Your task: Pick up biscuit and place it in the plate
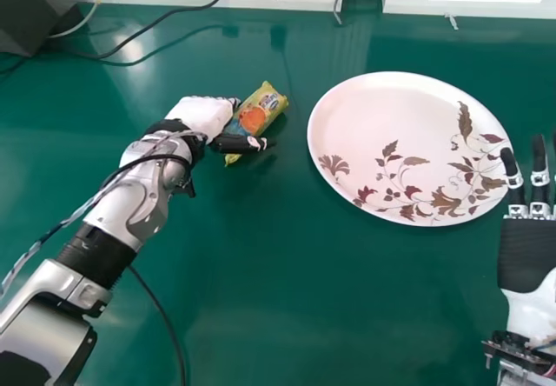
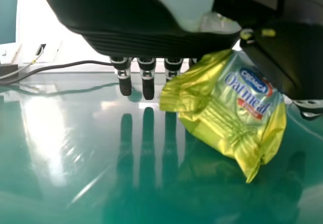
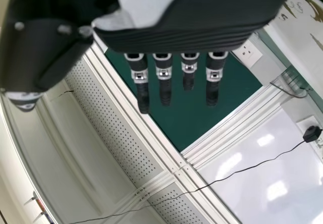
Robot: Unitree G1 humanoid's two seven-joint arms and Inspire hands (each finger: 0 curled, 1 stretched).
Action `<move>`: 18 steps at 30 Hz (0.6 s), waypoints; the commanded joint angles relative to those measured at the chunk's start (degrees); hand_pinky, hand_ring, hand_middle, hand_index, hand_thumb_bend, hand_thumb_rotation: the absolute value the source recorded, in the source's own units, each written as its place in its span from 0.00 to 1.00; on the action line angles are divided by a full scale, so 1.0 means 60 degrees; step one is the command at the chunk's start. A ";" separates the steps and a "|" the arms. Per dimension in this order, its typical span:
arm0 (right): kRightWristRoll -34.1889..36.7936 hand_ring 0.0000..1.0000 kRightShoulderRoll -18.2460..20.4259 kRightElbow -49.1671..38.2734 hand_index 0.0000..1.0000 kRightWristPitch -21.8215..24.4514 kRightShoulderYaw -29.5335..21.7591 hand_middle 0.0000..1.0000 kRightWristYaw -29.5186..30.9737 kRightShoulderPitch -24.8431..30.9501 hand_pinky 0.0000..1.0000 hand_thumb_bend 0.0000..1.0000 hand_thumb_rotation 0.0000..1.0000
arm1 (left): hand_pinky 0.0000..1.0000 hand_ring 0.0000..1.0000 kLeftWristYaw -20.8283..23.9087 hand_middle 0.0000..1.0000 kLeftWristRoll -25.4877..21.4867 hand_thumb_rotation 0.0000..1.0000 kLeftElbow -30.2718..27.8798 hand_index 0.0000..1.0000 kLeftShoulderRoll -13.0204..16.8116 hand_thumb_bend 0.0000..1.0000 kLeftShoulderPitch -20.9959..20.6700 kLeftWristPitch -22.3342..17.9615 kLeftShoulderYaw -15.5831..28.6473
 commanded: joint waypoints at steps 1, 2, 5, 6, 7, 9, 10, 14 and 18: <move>-0.0022 0.96 0.0748 0.0489 0.84 -0.0041 0.0011 0.91 -0.0022 0.0481 0.79 0.98 0.31 | 1.00 1.00 -0.0041 1.00 0.0141 0.71 0.0393 1.00 -0.0073 1.00 0.0016 -0.0003 -0.0257; 0.0002 0.96 0.0758 0.0462 0.85 -0.0006 0.0017 0.91 -0.0066 0.0486 0.79 0.98 0.32 | 1.00 1.00 -0.0055 1.00 0.0179 0.71 0.0482 1.00 -0.0090 1.00 -0.0026 0.0025 -0.0323; -0.0054 0.95 0.0747 0.0437 0.85 -0.0028 0.0032 0.91 -0.0118 0.0487 0.78 0.98 0.32 | 1.00 1.00 -0.0024 1.00 0.0235 0.71 0.0717 1.00 -0.0125 1.00 -0.0131 0.0027 -0.0466; -0.0060 0.95 0.0733 0.0463 0.85 -0.0042 0.0023 0.91 -0.0104 0.0475 0.77 0.97 0.31 | 1.00 1.00 -0.0004 1.00 0.0225 0.72 0.0783 1.00 -0.0135 1.00 -0.0159 0.0021 -0.0497; -0.0058 0.95 0.0725 0.0482 0.84 -0.0047 0.0016 0.91 -0.0098 0.0464 0.77 0.97 0.31 | 1.00 1.00 0.0014 1.00 0.0209 0.72 0.0836 1.00 -0.0141 1.00 -0.0185 0.0018 -0.0522; 0.0012 0.94 0.0710 0.0453 0.84 0.0014 0.0032 0.91 -0.0068 0.0458 0.77 0.97 0.30 | 1.00 1.00 0.0069 1.00 0.0205 0.71 0.0976 1.00 -0.0152 1.00 -0.0248 -0.0022 -0.0589; 0.0038 0.94 0.0708 0.0434 0.84 0.0039 0.0043 0.90 -0.0063 0.0456 0.77 0.97 0.30 | 1.00 1.00 0.0097 1.00 0.0198 0.70 0.1042 1.00 -0.0157 1.00 -0.0275 -0.0055 -0.0616; 0.0176 0.92 0.0697 0.0391 0.83 0.0151 0.0079 0.89 -0.0002 0.0458 0.74 0.98 0.30 | 1.00 1.00 0.0057 1.00 0.0274 0.67 0.1294 1.00 -0.0163 1.00 -0.0419 -0.0133 -0.0841; 0.0320 0.90 0.0688 0.0374 0.82 0.0232 0.0079 0.87 0.0067 0.0459 0.72 0.97 0.29 | 1.00 1.00 0.0035 1.00 0.0374 0.66 0.1533 1.00 -0.0149 1.00 -0.0577 -0.0267 -0.1130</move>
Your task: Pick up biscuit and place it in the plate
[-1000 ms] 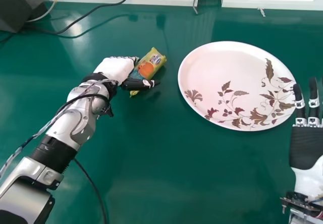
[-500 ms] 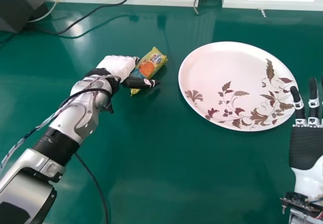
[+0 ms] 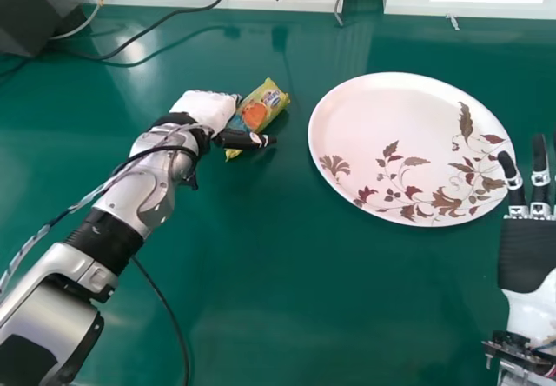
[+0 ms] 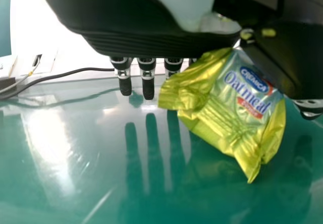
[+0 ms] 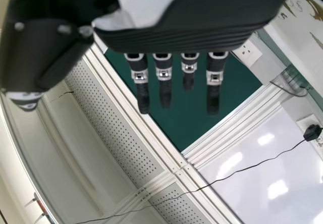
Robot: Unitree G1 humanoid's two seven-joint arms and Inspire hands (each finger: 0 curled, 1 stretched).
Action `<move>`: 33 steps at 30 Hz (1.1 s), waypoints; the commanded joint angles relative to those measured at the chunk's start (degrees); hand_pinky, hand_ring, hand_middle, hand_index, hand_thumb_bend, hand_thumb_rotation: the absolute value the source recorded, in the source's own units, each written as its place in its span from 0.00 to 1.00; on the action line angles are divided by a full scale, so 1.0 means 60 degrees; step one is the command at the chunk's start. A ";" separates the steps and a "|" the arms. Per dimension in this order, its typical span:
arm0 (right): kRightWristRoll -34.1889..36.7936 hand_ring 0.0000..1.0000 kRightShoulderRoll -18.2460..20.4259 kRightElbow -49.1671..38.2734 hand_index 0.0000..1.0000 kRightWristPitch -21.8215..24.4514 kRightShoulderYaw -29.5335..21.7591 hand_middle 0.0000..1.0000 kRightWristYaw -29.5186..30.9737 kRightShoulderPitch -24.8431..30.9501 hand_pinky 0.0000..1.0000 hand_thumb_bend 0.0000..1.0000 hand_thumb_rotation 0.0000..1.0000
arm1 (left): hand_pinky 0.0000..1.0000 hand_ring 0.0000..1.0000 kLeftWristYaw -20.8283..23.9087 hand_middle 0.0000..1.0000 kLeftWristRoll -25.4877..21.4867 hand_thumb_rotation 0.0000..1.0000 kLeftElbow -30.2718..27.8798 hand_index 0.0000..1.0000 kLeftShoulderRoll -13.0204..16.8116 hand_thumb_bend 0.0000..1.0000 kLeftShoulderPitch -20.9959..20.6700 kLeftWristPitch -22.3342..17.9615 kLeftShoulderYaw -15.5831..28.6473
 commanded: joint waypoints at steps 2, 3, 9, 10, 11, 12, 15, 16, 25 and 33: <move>0.0264 0.88 0.0691 0.0359 0.81 0.0274 0.0084 0.86 0.0061 0.0455 0.71 0.97 0.28 | 1.00 1.00 -0.0236 1.00 0.0331 0.63 0.0449 1.00 -0.0029 1.00 0.0166 -0.0157 -0.0518; 0.0262 0.86 0.0693 0.0329 0.80 0.0290 0.0097 0.85 0.0042 0.0466 0.69 0.97 0.28 | 1.00 1.00 -0.0220 1.00 0.0380 0.63 0.0478 1.00 -0.0032 1.00 0.0151 -0.0183 -0.0575; 0.0262 0.79 0.0701 0.0313 0.75 0.0289 0.0096 0.80 0.0052 0.0470 0.60 0.96 0.21 | 1.00 1.00 -0.0159 1.00 0.0513 0.61 0.0381 1.00 0.0002 1.00 0.0155 -0.0241 -0.0729; 0.0266 0.78 0.0705 0.0309 0.74 0.0286 0.0090 0.80 0.0043 0.0481 0.60 0.96 0.19 | 1.00 1.00 -0.0139 1.00 0.0513 0.61 0.0344 1.00 -0.0003 1.00 0.0178 -0.0247 -0.0700; 0.0246 0.77 0.0715 0.0305 0.73 0.0268 0.0095 0.79 0.0038 0.0486 0.60 0.96 0.18 | 1.00 1.00 -0.0133 1.00 0.0509 0.61 0.0338 1.00 -0.0003 1.00 0.0178 -0.0260 -0.0678; 0.0233 0.77 0.0718 0.0297 0.73 0.0261 0.0101 0.79 0.0034 0.0493 0.59 0.96 0.17 | 1.00 1.00 -0.0138 1.00 0.0511 0.60 0.0329 1.00 -0.0003 1.00 0.0173 -0.0261 -0.0668; 0.0238 0.77 0.0717 0.0280 0.73 0.0277 0.0109 0.79 0.0022 0.0501 0.61 0.95 0.16 | 1.00 1.00 -0.0191 1.00 0.0558 0.60 0.0298 1.00 0.0007 1.00 0.0139 -0.0260 -0.0696; 0.0211 0.77 0.0724 0.0279 0.73 0.0251 0.0115 0.79 0.0024 0.0499 0.60 0.95 0.16 | 1.00 1.00 -0.0170 1.00 0.0580 0.60 0.0286 1.00 0.0006 1.00 0.0141 -0.0256 -0.0705; 0.0246 0.70 0.0778 0.0201 0.61 0.0283 0.0167 0.72 -0.0021 0.0547 0.51 0.90 0.10 | 0.98 0.99 0.0972 1.00 0.0643 0.59 0.0478 0.99 -0.0110 1.00 0.0295 -0.0303 -0.0660; 0.0167 0.71 0.0826 0.0028 0.50 0.0293 0.0216 0.72 -0.0185 0.0674 0.54 0.56 0.07 | 0.92 0.94 0.1319 0.96 0.0538 0.56 0.0853 0.96 -0.0193 1.00 0.0242 -0.0477 -0.0657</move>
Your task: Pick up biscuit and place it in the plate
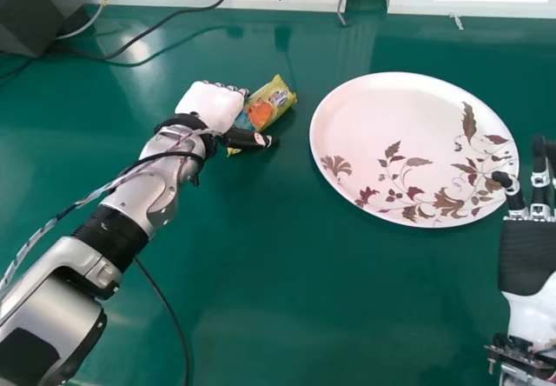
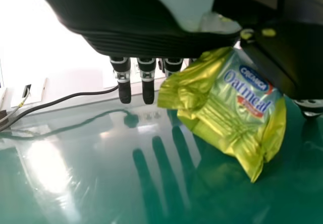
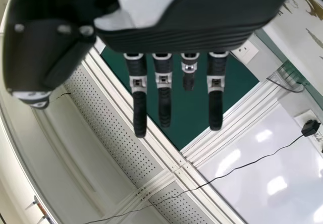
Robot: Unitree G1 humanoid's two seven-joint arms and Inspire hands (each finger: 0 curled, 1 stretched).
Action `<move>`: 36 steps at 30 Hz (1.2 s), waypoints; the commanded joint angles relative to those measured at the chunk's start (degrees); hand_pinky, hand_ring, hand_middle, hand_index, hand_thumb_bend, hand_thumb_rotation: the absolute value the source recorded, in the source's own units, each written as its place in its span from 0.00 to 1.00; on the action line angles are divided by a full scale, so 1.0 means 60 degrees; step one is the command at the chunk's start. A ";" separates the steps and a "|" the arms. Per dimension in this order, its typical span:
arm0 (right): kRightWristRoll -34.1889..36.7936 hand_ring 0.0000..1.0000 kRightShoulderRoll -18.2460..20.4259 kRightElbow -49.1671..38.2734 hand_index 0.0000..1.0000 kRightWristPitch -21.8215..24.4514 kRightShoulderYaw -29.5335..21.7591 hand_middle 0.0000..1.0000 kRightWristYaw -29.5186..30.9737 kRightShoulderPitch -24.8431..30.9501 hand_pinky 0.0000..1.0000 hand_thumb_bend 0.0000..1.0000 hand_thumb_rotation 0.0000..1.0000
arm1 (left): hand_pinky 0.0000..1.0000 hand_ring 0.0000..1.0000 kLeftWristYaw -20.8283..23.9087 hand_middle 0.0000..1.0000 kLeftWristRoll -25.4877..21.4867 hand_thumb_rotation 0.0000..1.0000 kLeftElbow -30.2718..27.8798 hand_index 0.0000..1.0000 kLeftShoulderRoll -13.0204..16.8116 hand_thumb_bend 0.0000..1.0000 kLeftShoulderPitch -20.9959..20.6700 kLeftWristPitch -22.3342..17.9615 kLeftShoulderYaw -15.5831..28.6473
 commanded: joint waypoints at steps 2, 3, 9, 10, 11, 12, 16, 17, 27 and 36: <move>0.0060 0.71 0.0832 0.0290 0.50 0.0131 0.0147 0.72 -0.0171 0.0474 0.54 0.54 0.07 | 0.91 0.94 -0.0146 0.96 0.0014 0.55 0.0298 0.96 -0.0089 1.00 0.0321 -0.0132 -0.0207; 0.0045 0.71 0.0828 0.0273 0.49 0.0132 0.0157 0.72 -0.0205 0.0480 0.54 0.53 0.07 | 0.90 0.93 -0.0149 0.95 0.0007 0.55 0.0312 0.95 -0.0087 1.00 0.0315 -0.0151 -0.0205; 0.0103 0.71 0.0763 0.0226 0.49 0.0170 0.0176 0.72 -0.0285 0.0497 0.54 0.52 0.06 | 0.89 0.92 -0.0211 0.95 -0.0114 0.52 0.0270 0.95 -0.0107 1.00 0.0332 -0.0184 -0.0109; 0.0130 0.71 0.0763 0.0202 0.49 0.0198 0.0184 0.72 -0.0315 0.0507 0.55 0.52 0.06 | 0.89 0.91 -0.0254 0.95 -0.0136 0.51 0.0256 0.94 -0.0105 1.00 0.0326 -0.0177 -0.0099; 0.0145 0.72 0.0765 0.0155 0.49 0.0224 0.0202 0.72 -0.0342 0.0525 0.56 0.52 0.06 | 0.89 0.91 -0.0299 0.94 -0.0153 0.51 0.0248 0.94 -0.0104 1.00 0.0317 -0.0169 -0.0091; 0.0154 0.72 0.0770 0.0115 0.49 0.0243 0.0218 0.73 -0.0370 0.0537 0.56 0.52 0.06 | 0.88 0.91 -0.0349 0.94 -0.0139 0.50 0.0240 0.93 -0.0099 1.00 0.0301 -0.0149 -0.0103; 0.0200 0.72 0.0781 0.0005 0.49 0.0321 0.0264 0.73 -0.0466 0.0586 0.55 0.52 0.06 | 0.89 0.90 -0.0372 0.93 -0.0122 0.46 0.0239 0.90 -0.0089 1.00 0.0281 -0.0136 -0.0092; 0.0184 0.72 0.0773 0.0008 0.49 0.0303 0.0268 0.73 -0.0458 0.0587 0.55 0.52 0.06 | 0.88 0.89 -0.0384 0.93 -0.0120 0.45 0.0247 0.90 -0.0087 1.00 0.0272 -0.0142 -0.0096; 0.0170 0.72 0.0795 -0.0194 0.49 0.0348 0.0340 0.73 -0.0877 0.0670 0.56 0.52 0.06 | 0.80 0.84 -0.0519 0.91 -0.0093 0.36 0.0265 0.86 -0.0071 0.93 0.0223 -0.0158 -0.0127; 0.0056 0.72 0.0769 -0.0212 0.49 0.0276 0.0396 0.73 -0.0944 0.0689 0.55 0.52 0.06 | 0.80 0.83 -0.0659 0.90 -0.0103 0.31 0.0281 0.86 -0.0086 0.86 0.0170 -0.0120 -0.0122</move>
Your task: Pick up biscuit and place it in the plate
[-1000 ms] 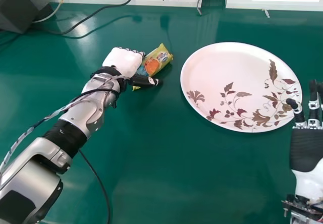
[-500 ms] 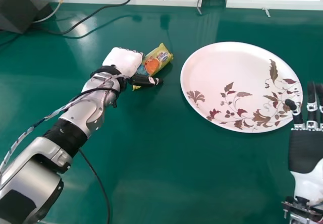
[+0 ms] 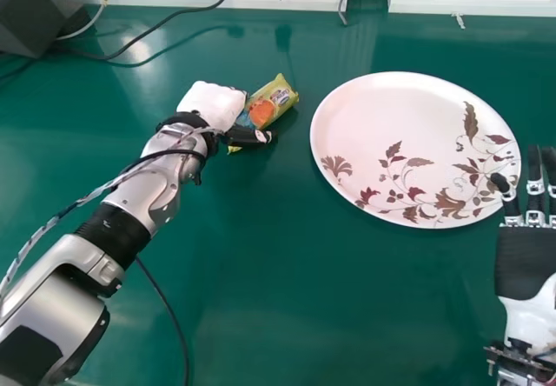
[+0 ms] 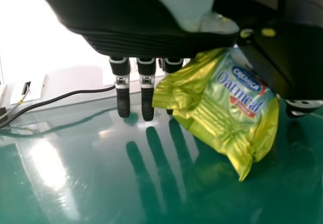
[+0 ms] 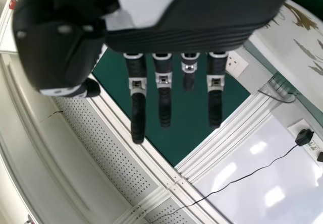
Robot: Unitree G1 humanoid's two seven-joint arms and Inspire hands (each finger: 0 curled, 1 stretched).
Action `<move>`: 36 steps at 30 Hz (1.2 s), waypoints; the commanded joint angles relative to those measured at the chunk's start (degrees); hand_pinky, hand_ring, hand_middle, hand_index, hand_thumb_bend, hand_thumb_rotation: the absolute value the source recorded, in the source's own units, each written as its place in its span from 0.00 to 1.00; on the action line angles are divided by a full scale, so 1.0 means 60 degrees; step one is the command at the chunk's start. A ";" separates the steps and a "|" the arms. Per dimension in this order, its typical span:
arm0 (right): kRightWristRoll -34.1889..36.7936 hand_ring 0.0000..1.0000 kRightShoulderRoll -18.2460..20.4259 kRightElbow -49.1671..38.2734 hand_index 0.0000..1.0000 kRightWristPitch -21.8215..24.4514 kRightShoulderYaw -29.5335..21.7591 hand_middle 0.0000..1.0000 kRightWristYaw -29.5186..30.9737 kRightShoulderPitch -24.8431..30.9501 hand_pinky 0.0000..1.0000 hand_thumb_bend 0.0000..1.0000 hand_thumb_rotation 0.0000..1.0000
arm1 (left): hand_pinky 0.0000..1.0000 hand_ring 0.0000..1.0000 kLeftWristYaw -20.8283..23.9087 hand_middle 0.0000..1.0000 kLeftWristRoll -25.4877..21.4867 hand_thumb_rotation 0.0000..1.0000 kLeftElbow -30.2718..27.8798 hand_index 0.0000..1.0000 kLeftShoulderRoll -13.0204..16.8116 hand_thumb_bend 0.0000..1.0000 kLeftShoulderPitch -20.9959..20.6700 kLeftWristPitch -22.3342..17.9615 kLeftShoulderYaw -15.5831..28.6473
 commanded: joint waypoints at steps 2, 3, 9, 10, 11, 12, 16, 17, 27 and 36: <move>0.0058 0.72 0.0712 0.0244 0.49 0.0039 0.0059 0.73 -0.0032 0.0268 0.55 0.52 0.06 | 0.80 0.83 -0.0406 0.90 -0.0028 0.30 0.0199 0.86 -0.0021 0.85 0.0296 -0.0054 -0.0177; 0.0051 0.73 0.0715 0.0236 0.49 0.0038 0.0065 0.74 -0.0061 0.0270 0.57 0.52 0.06 | 0.79 0.83 -0.0433 0.89 -0.0011 0.29 0.0202 0.86 -0.0005 0.86 0.0283 -0.0084 -0.0198; 0.0049 0.73 0.0731 0.0222 0.49 0.0023 0.0080 0.74 -0.0106 0.0286 0.56 0.52 0.07 | 0.74 0.81 -0.0535 0.88 0.0006 0.27 0.0147 0.86 0.0015 0.85 0.0276 -0.0085 -0.0209; 0.0063 0.73 0.0737 0.0206 0.49 0.0028 0.0088 0.74 -0.0103 0.0289 0.56 0.52 0.07 | 0.74 0.81 -0.0520 0.88 0.0002 0.27 0.0163 0.85 0.0016 0.85 0.0273 -0.0105 -0.0208; 0.0061 0.72 0.0742 0.0193 0.49 0.0024 0.0096 0.74 -0.0102 0.0292 0.56 0.52 0.07 | 0.74 0.81 -0.0505 0.88 -0.0019 0.27 0.0166 0.85 0.0010 0.84 0.0279 -0.0113 -0.0190; 0.0037 0.72 0.0749 0.0181 0.49 0.0010 0.0104 0.74 -0.0116 0.0293 0.56 0.52 0.06 | 0.74 0.80 -0.0494 0.88 -0.0038 0.27 0.0172 0.85 0.0001 0.83 0.0283 -0.0107 -0.0173; 0.0066 0.72 0.0736 0.0158 0.49 0.0025 0.0143 0.74 -0.0095 0.0299 0.57 0.52 0.06 | 0.72 0.79 -0.0527 0.87 -0.0080 0.25 0.0171 0.84 0.0005 0.79 0.0287 -0.0111 -0.0146; 0.0039 0.73 0.0729 0.0170 0.49 0.0006 0.0145 0.74 -0.0094 0.0298 0.58 0.52 0.06 | 0.72 0.79 -0.0523 0.87 -0.0098 0.25 0.0182 0.84 -0.0001 0.79 0.0287 -0.0109 -0.0132; 0.0024 0.73 0.0690 0.0232 0.49 -0.0064 0.0152 0.74 -0.0025 0.0272 0.57 0.52 0.07 | 0.66 0.74 -0.0561 0.85 -0.0079 0.20 0.0107 0.82 0.0052 0.72 0.0261 -0.0197 -0.0160; 0.0066 0.73 0.0734 0.0041 0.49 0.0024 0.0227 0.74 -0.0258 0.0335 0.57 0.52 0.07 | 0.61 0.69 -0.0536 0.81 -0.0108 0.11 0.0017 0.79 0.0100 0.66 0.0279 -0.0282 -0.0132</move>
